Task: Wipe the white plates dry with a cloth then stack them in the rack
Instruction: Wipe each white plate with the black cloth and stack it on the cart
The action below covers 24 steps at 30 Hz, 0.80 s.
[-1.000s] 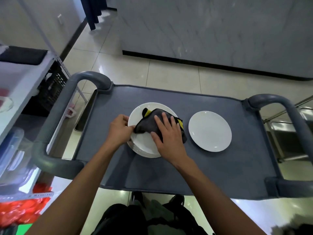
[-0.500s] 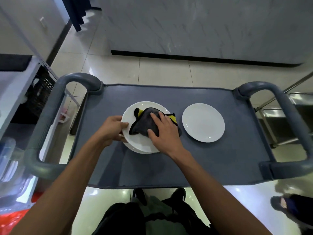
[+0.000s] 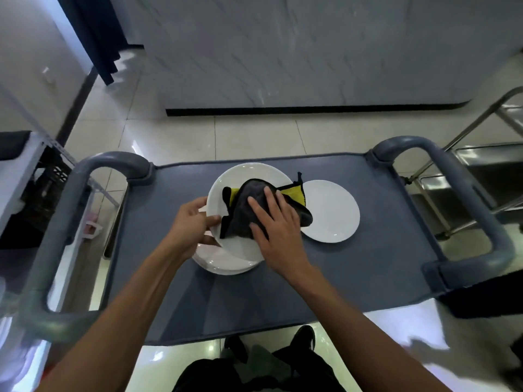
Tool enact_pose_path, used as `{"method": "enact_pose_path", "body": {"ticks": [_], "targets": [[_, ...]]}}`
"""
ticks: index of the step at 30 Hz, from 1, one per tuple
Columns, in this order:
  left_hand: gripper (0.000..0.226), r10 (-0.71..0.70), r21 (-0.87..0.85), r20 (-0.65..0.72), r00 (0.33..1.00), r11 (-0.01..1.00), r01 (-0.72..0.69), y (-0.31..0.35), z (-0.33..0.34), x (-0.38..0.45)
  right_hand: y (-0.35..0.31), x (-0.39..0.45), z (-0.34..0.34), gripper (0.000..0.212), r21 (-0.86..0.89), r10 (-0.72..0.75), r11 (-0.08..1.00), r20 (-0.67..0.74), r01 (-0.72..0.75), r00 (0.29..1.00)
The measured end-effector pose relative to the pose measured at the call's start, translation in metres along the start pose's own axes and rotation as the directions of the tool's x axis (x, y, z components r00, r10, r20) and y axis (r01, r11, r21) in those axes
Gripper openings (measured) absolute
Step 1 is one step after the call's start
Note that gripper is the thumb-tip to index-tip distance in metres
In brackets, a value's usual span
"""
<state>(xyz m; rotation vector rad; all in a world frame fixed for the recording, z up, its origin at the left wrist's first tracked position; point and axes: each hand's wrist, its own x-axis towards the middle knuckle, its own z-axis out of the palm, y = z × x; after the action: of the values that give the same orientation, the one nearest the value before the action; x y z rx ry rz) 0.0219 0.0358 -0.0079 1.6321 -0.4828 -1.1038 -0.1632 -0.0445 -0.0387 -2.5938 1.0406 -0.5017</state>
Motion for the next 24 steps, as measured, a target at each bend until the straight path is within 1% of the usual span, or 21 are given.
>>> {"method": "enact_pose_path", "body": {"ticks": [2, 8, 12, 15, 19, 24], "targets": [[0.036, 0.039, 0.002, 0.053, 0.998, 0.999, -0.04, 0.009, 0.01, 0.005, 0.004, 0.01, -0.012, 0.051, -0.033, 0.009, 0.999, -0.053, -0.011, 0.999], [0.049, 0.114, -0.036, 0.241, 0.964, 0.993, -0.109, 0.029, 0.043, 0.015, 0.021, 0.031, -0.042, 0.049, -0.075, 0.07, 0.994, -0.122, -0.079, 0.99], [0.052, 0.153, -0.043, 0.313, 0.937, 0.988, -0.147, 0.039, 0.068, 0.017, 0.04, 0.034, -0.057, 0.049, -0.075, 0.103, 0.99, -0.175, -0.117, 0.979], [0.052, 0.169, -0.04, 0.331, 0.928, 0.986, -0.165, 0.044, 0.086, 0.019, 0.053, 0.04, -0.069, 0.049, -0.094, 0.098, 0.989, -0.195, -0.118, 0.976], [0.049, 0.177, -0.033, 0.338, 0.924, 0.984, -0.177, 0.047, 0.105, 0.02, 0.07, 0.049, -0.084, 0.048, -0.134, 0.057, 0.987, -0.236, -0.09, 0.97], [0.05, 0.174, -0.082, 0.205, 0.963, 0.984, -0.16, 0.049, 0.125, 0.021, 0.084, 0.064, -0.095, 0.048, -0.14, 0.012, 0.989, -0.258, -0.05, 0.966]]}}
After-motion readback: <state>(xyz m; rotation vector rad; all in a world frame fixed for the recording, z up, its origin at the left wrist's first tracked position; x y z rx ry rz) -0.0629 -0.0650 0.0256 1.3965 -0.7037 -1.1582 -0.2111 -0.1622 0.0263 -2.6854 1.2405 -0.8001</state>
